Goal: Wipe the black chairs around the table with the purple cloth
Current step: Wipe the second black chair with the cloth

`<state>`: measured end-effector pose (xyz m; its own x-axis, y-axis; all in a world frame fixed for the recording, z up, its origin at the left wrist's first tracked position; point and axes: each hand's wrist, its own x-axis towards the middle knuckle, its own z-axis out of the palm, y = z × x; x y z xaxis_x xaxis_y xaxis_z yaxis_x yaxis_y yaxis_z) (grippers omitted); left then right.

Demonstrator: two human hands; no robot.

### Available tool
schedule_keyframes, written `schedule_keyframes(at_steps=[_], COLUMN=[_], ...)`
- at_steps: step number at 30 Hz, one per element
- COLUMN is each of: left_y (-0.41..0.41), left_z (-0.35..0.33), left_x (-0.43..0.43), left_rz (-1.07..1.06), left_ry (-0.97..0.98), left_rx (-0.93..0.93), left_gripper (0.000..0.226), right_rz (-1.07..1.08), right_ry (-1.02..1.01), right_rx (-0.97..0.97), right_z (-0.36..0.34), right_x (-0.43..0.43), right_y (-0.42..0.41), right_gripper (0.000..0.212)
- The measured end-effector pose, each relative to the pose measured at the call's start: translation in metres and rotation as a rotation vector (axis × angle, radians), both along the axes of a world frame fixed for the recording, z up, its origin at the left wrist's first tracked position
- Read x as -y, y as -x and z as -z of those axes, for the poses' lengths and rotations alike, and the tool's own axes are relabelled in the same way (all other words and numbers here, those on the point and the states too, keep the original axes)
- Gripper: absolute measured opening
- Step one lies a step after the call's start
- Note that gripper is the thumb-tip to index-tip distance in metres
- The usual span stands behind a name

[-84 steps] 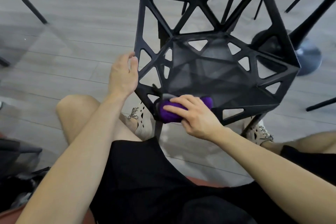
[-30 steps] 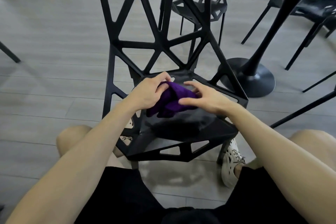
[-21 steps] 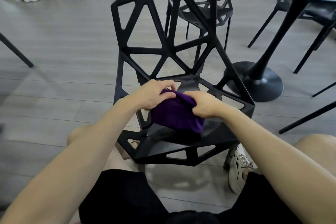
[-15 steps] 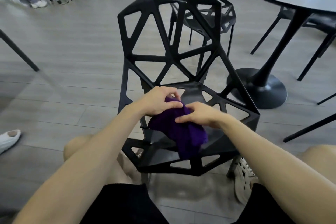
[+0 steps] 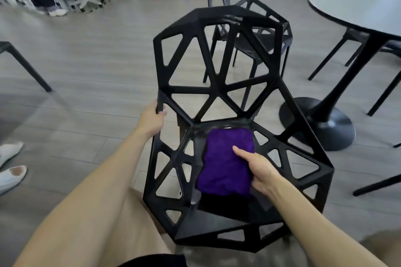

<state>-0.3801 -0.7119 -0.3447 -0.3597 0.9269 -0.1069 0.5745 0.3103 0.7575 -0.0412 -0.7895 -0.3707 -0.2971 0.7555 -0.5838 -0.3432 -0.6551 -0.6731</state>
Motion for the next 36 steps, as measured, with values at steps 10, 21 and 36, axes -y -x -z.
schedule_keyframes(at_steps=[10, 21, 36], left_y=[-0.05, -0.072, -0.087], left_z=[0.013, -0.056, -0.091], left_x=[0.006, -0.054, -0.128], left_rz=[0.05, 0.135, 0.058], left_ry=[-0.109, -0.221, -0.324], left_rx=[0.219, -0.059, -0.019], left_gripper=[0.051, 0.075, 0.037], right_rz=[0.313, 0.383, 0.185], right_ry=[-0.114, -0.417, -1.368], right_rx=[0.109, 0.321, 1.195], right_z=[-0.012, -0.092, -0.15], right_x=[-0.042, -0.121, -0.238], right_y=[0.03, 0.041, 0.12], right_gripper=[0.034, 0.049, 0.065])
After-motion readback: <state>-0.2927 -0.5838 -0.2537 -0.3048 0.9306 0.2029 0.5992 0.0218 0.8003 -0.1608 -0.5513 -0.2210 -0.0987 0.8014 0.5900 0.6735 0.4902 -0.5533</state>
